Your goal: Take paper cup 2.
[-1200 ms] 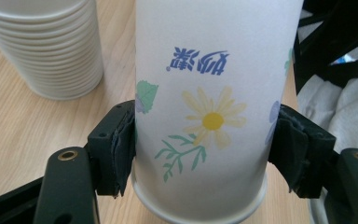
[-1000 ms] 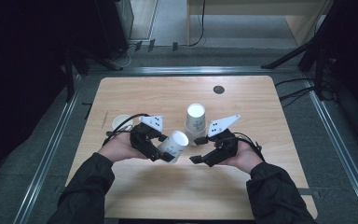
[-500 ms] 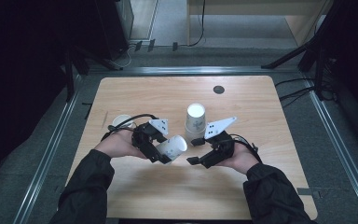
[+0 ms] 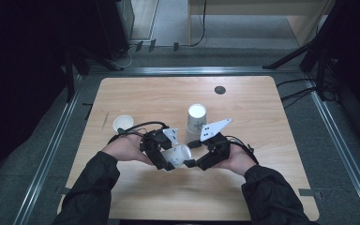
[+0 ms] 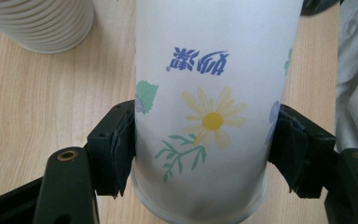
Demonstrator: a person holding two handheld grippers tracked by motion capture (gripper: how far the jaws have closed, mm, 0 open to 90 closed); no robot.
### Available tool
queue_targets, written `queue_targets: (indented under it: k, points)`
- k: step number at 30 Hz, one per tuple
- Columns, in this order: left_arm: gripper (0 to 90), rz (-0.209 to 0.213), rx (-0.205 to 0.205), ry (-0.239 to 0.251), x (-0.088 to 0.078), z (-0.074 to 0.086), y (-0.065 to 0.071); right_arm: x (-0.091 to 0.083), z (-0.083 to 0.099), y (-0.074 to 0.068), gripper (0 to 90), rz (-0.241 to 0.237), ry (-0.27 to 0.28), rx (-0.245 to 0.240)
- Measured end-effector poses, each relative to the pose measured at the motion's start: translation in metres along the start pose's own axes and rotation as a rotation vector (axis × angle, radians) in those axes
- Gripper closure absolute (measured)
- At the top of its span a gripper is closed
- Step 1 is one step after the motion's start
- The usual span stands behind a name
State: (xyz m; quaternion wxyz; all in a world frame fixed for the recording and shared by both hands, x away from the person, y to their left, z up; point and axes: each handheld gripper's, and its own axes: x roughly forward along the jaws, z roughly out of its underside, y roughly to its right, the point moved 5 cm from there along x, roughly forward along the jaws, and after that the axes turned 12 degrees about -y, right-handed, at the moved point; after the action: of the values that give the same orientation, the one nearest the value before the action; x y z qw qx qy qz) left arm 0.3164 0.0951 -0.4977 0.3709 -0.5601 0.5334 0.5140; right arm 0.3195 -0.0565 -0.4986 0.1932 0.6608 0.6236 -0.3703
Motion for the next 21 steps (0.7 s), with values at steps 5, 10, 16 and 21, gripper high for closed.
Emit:
queue_targets:
  k: [5,10,16,21]
  points:
    - [29.6,0.001,0.020,-0.007,0.005,-0.007,0.004,0.005,-0.001,-0.002,27.7,-0.003,-0.016,-0.003]
    - [29.6,0.004,0.027,0.004,0.006,-0.010,0.007,0.009,-0.002,-0.005,29.0,-0.015,-0.021,-0.024]
    - [29.3,-0.003,0.040,0.012,0.007,-0.012,0.008,0.011,-0.002,-0.007,34.1,-0.028,-0.037,-0.034]
    - [27.1,0.013,0.035,0.023,0.006,-0.011,0.007,0.009,-0.002,-0.008,34.7,-0.036,-0.030,-0.033]
